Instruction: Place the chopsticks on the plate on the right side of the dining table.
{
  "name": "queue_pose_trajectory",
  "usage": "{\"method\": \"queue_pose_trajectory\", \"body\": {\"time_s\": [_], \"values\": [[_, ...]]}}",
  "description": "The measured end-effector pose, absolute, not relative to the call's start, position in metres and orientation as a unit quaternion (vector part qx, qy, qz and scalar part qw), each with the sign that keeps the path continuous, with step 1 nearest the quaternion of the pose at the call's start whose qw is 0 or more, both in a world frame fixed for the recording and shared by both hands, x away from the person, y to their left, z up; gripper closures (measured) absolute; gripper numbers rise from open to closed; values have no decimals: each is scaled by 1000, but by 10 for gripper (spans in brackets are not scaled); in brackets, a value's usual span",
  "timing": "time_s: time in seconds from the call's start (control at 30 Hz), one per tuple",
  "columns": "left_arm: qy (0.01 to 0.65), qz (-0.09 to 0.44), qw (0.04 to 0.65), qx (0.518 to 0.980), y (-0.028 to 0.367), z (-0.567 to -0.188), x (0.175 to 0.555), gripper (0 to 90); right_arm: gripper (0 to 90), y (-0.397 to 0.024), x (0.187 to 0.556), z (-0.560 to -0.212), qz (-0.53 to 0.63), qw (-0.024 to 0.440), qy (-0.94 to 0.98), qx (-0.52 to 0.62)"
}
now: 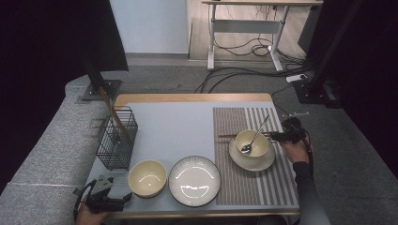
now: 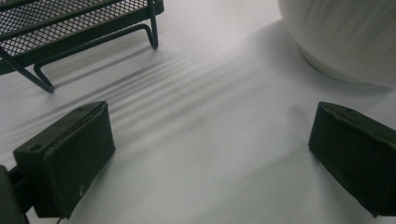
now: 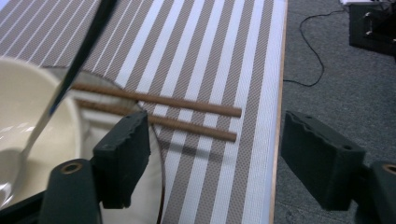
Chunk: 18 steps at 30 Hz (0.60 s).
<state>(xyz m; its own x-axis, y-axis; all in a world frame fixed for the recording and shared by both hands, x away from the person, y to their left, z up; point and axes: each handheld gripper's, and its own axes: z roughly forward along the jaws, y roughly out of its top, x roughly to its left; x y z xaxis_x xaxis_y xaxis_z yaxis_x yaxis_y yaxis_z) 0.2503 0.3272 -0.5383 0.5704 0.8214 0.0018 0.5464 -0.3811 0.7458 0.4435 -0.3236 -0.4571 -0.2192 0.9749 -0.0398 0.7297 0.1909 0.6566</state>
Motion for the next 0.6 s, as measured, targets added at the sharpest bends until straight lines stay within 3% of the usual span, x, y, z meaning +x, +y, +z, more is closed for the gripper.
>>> {"method": "queue_pose_trajectory", "body": {"time_s": [0.1,0.4,0.6], "values": [[423,190,362,809,327,-538,250,0,155,-323,451,-461,262,249,726,586],[423,190,361,809,327,-538,250,0,59,-321,468,-475,242,282,709,599],[423,190,362,809,327,-538,250,0,52,-318,475,-478,246,294,703,599]]}}
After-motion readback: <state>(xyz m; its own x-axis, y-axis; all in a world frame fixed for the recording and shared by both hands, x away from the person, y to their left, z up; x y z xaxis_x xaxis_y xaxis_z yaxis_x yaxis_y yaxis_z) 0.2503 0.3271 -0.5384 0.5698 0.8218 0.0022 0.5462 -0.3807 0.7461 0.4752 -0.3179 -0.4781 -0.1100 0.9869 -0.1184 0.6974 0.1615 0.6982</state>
